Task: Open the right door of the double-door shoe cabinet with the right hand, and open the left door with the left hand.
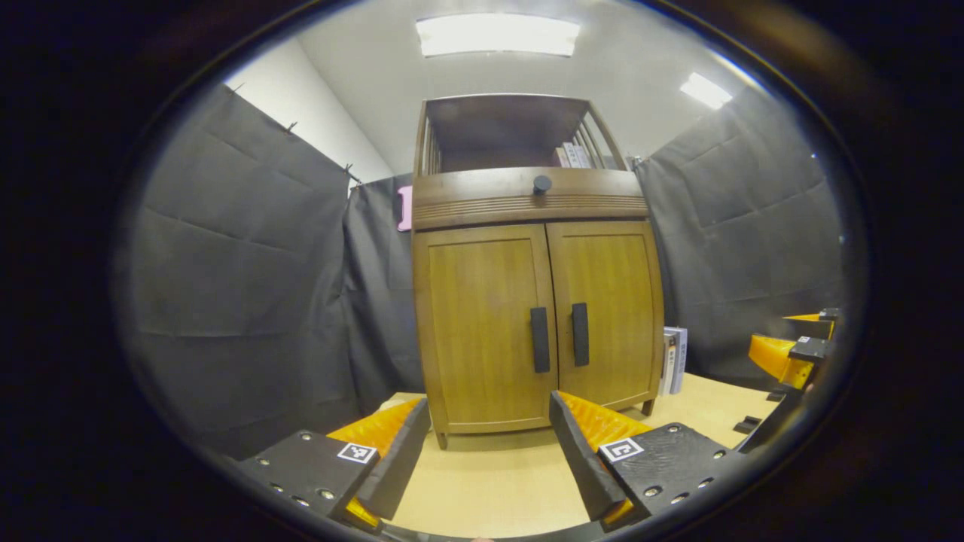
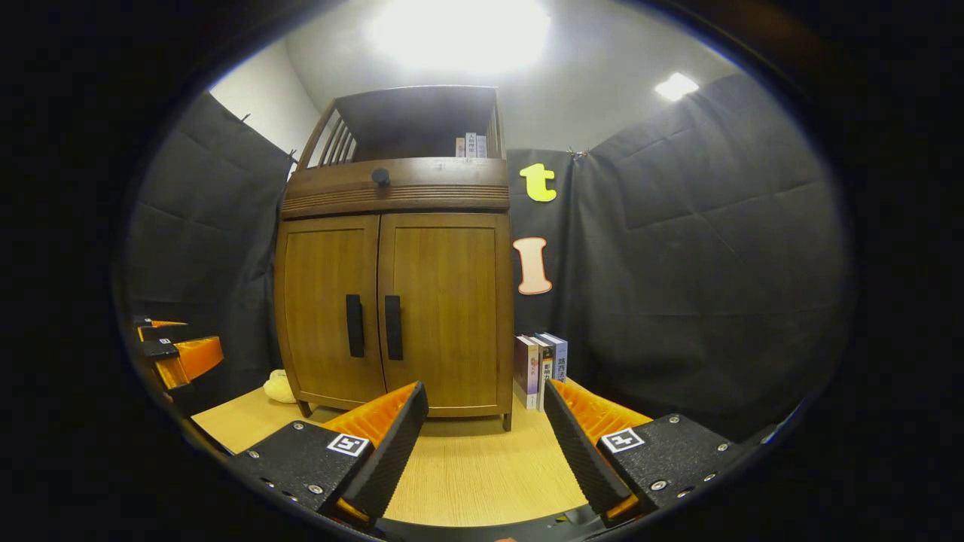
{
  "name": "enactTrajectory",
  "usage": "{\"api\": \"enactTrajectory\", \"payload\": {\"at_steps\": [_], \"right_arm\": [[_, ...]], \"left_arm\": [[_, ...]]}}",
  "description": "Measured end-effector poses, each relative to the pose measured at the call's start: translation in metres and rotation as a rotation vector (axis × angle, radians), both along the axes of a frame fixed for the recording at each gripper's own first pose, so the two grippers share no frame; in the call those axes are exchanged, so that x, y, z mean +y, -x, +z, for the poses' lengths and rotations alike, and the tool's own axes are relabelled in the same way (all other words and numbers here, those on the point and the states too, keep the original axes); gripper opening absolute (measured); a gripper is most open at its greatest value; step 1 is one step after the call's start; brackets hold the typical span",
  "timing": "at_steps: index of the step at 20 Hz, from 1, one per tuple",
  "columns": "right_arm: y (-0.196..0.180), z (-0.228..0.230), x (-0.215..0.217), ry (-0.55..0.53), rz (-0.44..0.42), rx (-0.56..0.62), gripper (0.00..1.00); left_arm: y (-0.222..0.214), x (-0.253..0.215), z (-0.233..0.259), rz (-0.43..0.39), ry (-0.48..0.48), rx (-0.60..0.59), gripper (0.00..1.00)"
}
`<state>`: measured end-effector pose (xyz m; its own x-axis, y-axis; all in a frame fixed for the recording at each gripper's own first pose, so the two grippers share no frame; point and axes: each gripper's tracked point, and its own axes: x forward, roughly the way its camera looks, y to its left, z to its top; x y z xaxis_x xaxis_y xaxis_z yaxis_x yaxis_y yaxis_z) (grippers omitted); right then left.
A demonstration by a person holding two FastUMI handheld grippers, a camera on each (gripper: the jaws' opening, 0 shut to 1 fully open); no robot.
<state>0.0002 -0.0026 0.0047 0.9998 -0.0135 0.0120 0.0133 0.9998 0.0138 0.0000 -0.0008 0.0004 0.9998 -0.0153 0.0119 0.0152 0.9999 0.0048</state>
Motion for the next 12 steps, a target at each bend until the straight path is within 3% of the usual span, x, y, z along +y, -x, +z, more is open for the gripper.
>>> {"api": "enactTrajectory", "payload": {"at_steps": [12], "right_arm": [[-0.0043, 0.0103, 0.0101, 0.000, 0.007, -0.021, 0.96]], "left_arm": [[0.0013, -0.0006, 0.0016, -0.004, -0.001, -0.016, 0.97]]}}
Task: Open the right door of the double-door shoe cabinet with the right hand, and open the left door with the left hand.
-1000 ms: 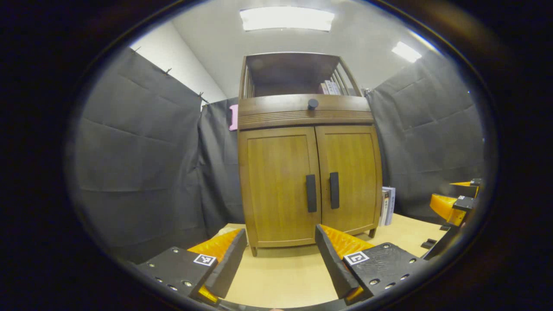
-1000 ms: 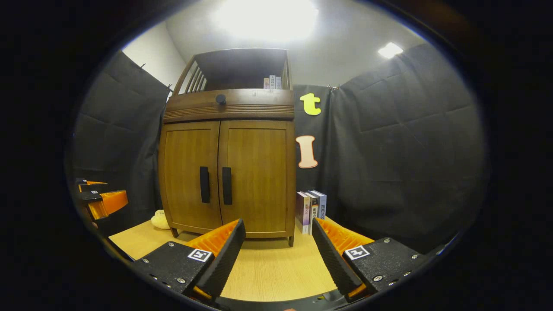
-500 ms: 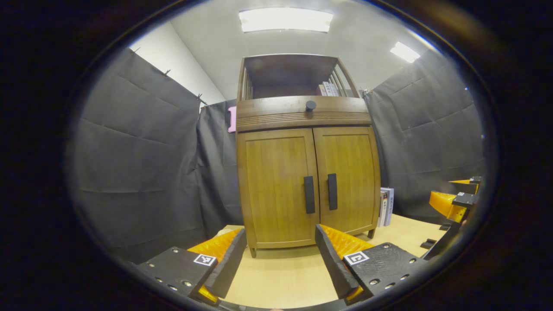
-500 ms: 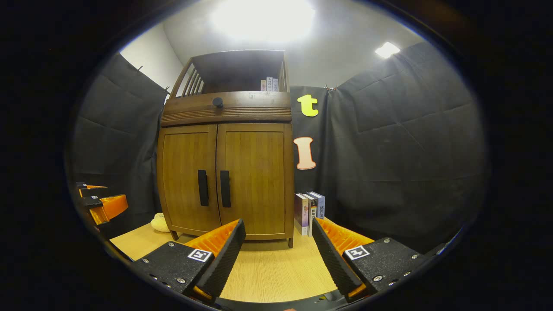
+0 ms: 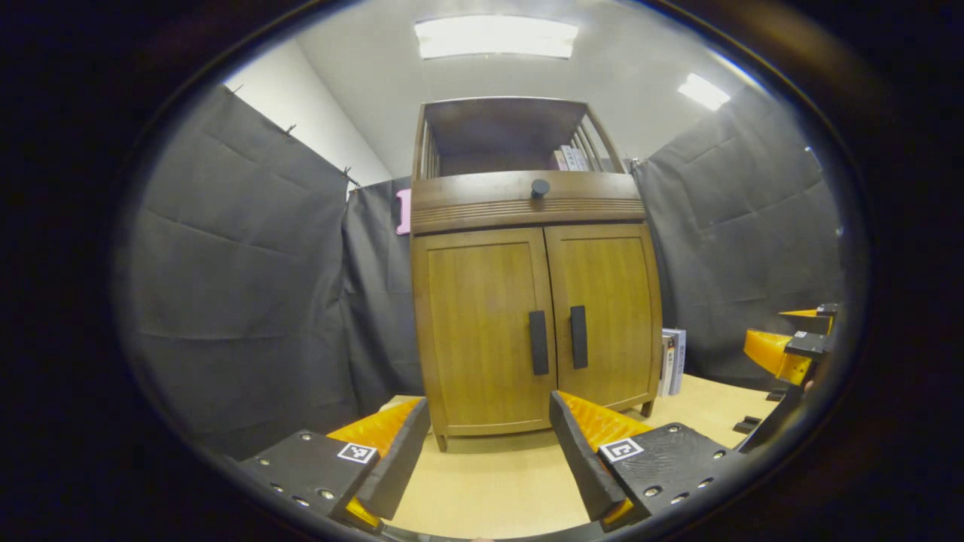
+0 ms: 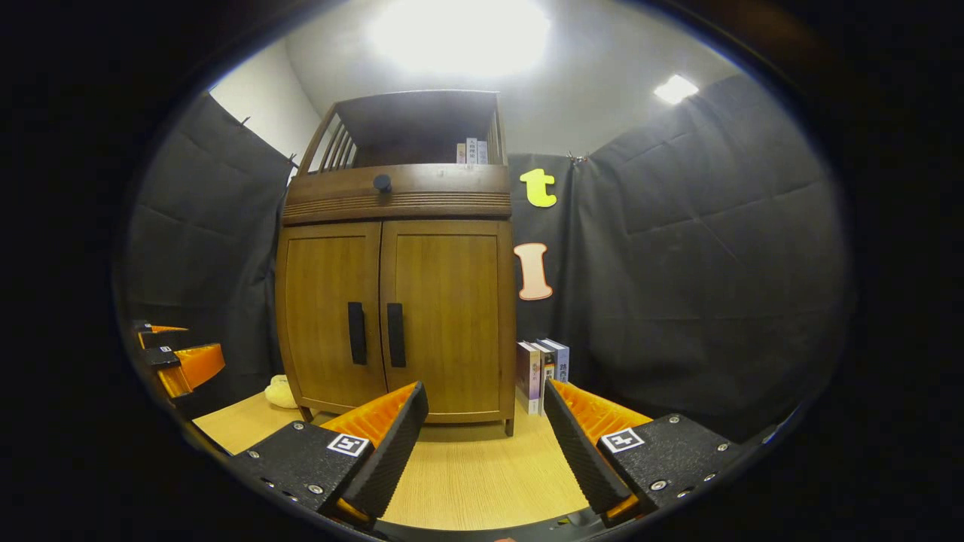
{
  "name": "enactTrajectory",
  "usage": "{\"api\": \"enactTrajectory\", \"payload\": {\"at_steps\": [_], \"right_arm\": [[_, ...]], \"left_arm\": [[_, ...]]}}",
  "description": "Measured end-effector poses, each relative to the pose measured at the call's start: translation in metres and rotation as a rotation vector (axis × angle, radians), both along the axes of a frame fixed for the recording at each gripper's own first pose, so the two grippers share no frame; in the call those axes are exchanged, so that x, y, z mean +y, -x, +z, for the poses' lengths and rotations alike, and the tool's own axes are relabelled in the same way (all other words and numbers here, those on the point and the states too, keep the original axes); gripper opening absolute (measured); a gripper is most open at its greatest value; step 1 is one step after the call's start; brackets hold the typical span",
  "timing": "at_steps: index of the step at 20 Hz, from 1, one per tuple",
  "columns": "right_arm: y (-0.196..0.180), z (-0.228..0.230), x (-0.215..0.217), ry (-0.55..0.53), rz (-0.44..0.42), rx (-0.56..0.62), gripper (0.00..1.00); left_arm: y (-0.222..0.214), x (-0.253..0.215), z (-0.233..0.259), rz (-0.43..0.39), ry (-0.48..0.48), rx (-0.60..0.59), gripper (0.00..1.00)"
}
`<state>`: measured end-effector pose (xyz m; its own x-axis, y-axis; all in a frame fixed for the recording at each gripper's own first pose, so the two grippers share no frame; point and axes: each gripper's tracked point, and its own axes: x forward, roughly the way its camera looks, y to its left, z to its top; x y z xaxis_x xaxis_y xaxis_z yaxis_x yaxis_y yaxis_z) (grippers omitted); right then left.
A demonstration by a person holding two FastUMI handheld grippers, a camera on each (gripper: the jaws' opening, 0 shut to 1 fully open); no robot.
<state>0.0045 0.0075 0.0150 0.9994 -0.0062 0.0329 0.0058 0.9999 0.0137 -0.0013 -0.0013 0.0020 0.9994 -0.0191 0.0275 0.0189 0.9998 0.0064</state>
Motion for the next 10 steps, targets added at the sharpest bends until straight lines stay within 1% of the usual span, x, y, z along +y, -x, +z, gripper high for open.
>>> {"api": "enactTrajectory", "payload": {"at_steps": [4, 9, 10], "right_arm": [[-0.012, 0.009, 0.009, -0.002, 0.023, -0.018, 0.96], [-0.039, 0.022, 0.023, -0.009, 0.056, -0.039, 0.96], [-0.046, 0.024, 0.027, -0.012, 0.063, -0.045, 0.93]], "left_arm": [[-0.001, 0.002, -0.002, 0.015, 0.007, -0.004, 0.97], [-0.002, 0.005, -0.003, 0.040, 0.026, 0.006, 0.97], [-0.002, 0.006, -0.004, 0.049, 0.024, 0.005, 0.97]]}}
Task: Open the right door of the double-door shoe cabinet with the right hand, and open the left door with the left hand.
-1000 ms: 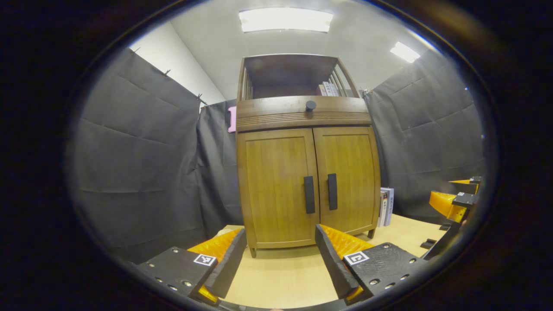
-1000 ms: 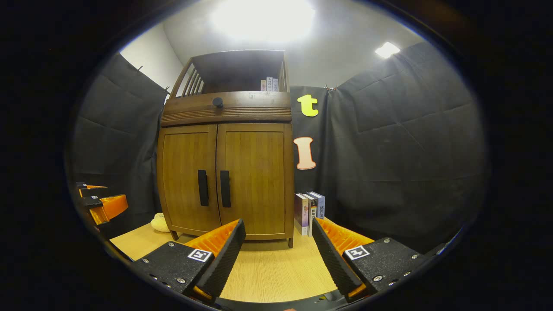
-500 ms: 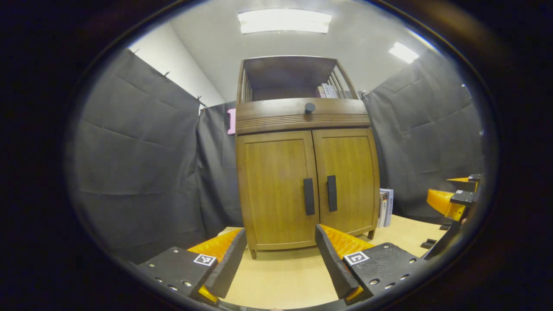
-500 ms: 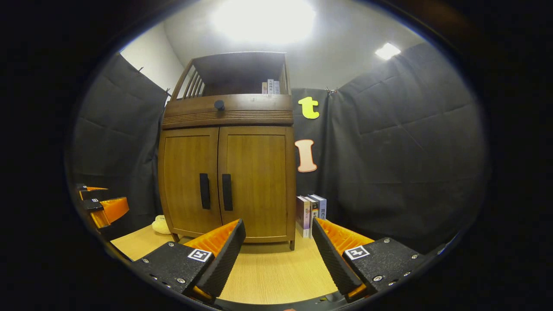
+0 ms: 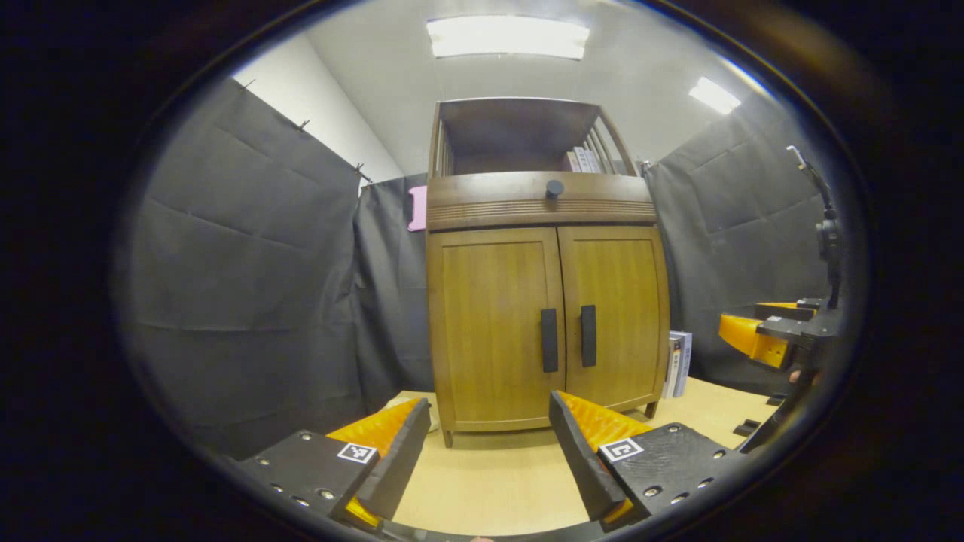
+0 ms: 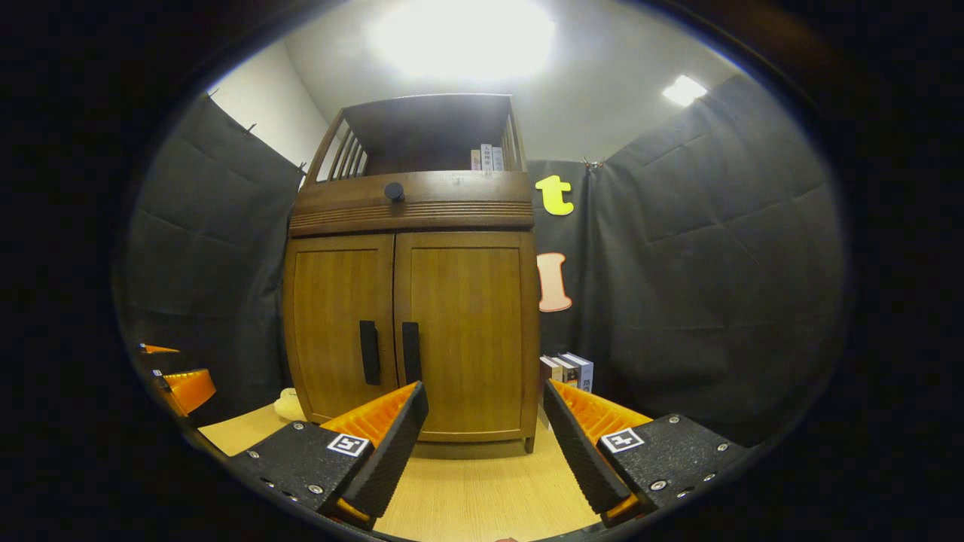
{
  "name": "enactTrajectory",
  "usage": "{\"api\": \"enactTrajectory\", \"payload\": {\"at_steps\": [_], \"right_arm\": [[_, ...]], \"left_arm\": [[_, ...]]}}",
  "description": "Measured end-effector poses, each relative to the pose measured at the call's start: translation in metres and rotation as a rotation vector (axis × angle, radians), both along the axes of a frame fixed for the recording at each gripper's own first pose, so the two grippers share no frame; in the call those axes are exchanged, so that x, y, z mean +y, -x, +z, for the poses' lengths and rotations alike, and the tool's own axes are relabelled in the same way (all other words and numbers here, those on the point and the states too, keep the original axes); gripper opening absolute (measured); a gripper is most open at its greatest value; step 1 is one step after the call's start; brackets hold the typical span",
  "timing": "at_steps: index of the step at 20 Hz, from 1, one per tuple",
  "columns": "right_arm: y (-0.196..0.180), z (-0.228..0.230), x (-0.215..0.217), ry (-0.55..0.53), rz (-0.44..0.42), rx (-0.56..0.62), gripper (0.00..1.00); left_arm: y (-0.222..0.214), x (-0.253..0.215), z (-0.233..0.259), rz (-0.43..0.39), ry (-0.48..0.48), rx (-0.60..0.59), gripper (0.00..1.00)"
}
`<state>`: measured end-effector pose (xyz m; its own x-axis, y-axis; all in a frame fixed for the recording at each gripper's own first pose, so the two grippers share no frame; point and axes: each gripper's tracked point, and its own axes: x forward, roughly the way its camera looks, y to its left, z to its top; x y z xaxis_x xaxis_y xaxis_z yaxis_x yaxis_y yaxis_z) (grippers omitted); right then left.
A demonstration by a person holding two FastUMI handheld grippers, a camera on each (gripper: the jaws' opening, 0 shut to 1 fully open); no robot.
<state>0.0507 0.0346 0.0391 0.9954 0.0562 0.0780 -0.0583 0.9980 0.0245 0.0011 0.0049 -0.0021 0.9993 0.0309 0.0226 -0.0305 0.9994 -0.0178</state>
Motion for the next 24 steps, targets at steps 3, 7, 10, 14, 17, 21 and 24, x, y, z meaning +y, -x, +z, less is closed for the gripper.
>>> {"api": "enactTrajectory", "payload": {"at_steps": [3, 7, 10, 14, 17, 21, 24], "right_arm": [[-0.021, 0.006, 0.012, -0.006, 0.025, -0.001, 0.95], [-0.051, 0.020, 0.026, -0.015, 0.058, -0.016, 0.96], [-0.073, 0.023, 0.038, -0.023, 0.082, -0.012, 0.95], [-0.098, 0.025, 0.048, -0.039, 0.095, -0.006, 0.96], [-0.122, 0.026, 0.061, -0.041, 0.110, -0.005, 0.95], [-0.147, 0.016, 0.081, -0.065, 0.139, 0.034, 0.95], [-0.168, 0.013, 0.090, -0.078, 0.150, 0.053, 0.95]], "left_arm": [[0.000, 0.002, -0.002, 0.018, 0.006, 0.002, 0.97], [0.006, 0.015, 0.001, 0.067, 0.009, -0.001, 0.97], [0.005, 0.025, -0.001, 0.105, 0.000, 0.001, 0.97], [0.005, 0.033, -0.003, 0.155, -0.013, 0.004, 0.97], [0.005, 0.040, -0.005, 0.195, -0.023, 0.002, 0.97], [0.006, 0.047, -0.007, 0.238, -0.026, 0.013, 0.97], [0.007, 0.052, -0.006, 0.274, -0.038, 0.013, 0.97]]}}
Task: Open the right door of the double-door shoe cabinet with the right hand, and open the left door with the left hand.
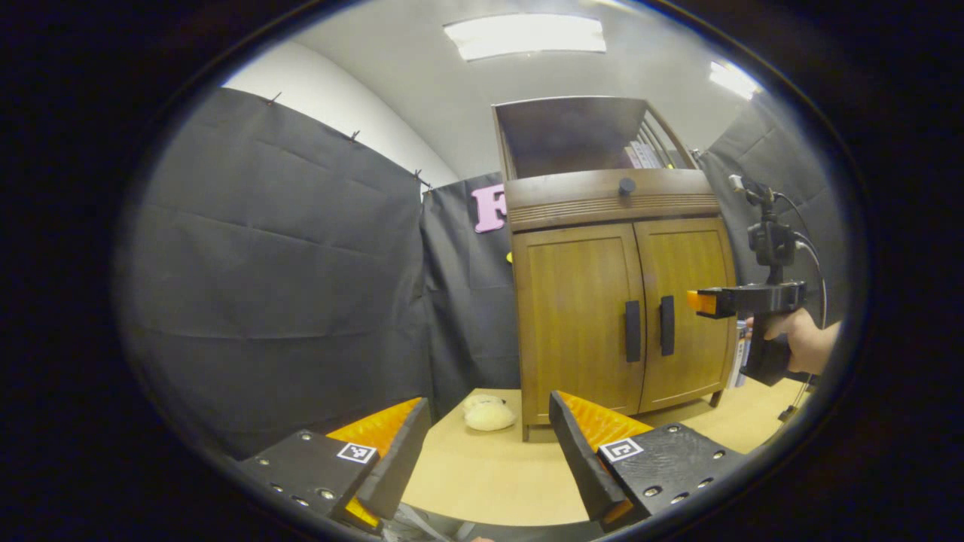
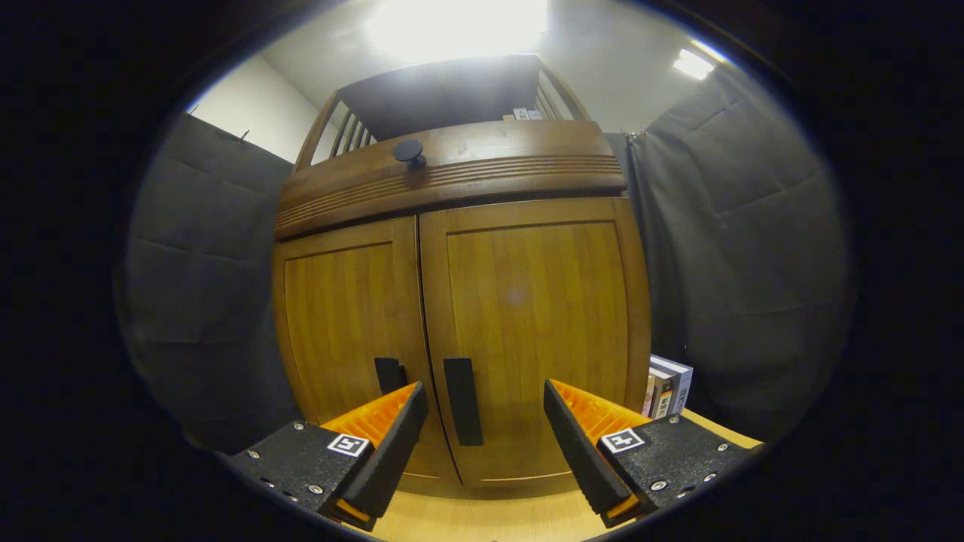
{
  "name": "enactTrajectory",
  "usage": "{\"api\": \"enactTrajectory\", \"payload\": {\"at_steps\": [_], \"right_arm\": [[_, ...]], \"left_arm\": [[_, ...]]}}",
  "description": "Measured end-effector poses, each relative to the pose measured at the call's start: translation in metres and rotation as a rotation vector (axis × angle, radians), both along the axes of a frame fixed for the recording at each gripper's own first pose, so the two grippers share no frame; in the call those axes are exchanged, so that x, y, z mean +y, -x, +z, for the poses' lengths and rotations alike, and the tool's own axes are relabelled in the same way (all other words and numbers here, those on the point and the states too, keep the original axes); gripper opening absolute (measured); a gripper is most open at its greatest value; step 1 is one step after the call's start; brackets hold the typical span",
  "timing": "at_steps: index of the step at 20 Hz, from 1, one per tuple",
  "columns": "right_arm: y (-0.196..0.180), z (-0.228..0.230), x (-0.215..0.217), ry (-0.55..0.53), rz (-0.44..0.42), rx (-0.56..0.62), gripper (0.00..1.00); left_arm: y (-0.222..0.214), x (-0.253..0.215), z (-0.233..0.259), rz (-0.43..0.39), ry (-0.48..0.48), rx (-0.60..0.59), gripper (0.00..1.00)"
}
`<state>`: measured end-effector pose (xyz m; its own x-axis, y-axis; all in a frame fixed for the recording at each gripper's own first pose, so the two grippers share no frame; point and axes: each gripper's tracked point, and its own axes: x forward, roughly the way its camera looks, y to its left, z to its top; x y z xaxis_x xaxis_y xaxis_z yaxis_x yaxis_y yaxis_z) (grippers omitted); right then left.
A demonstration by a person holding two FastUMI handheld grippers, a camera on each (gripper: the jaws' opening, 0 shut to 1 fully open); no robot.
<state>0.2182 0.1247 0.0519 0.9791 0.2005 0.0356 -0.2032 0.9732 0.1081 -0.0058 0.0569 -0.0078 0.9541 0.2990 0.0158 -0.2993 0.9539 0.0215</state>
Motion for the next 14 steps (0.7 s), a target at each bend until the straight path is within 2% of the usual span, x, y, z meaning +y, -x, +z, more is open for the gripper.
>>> {"api": "enactTrajectory", "payload": {"at_steps": [5, 10, 12, 14], "right_arm": [[-0.034, -0.005, 0.021, -0.017, 0.022, 0.047, 0.95], [-0.062, -0.031, 0.034, 0.039, 0.031, 0.097, 0.95], [-0.071, -0.039, 0.037, 0.055, 0.030, 0.107, 0.89], [-0.078, -0.042, 0.043, 0.060, 0.033, 0.120, 0.89]], "left_arm": [[0.001, 0.007, -0.006, 0.045, -0.005, 0.013, 0.97], [0.002, 0.013, -0.012, 0.077, -0.011, 0.024, 0.97], [0.001, 0.016, -0.017, 0.086, -0.013, 0.030, 0.97], [0.003, 0.017, -0.016, 0.095, -0.018, 0.033, 0.97]]}}
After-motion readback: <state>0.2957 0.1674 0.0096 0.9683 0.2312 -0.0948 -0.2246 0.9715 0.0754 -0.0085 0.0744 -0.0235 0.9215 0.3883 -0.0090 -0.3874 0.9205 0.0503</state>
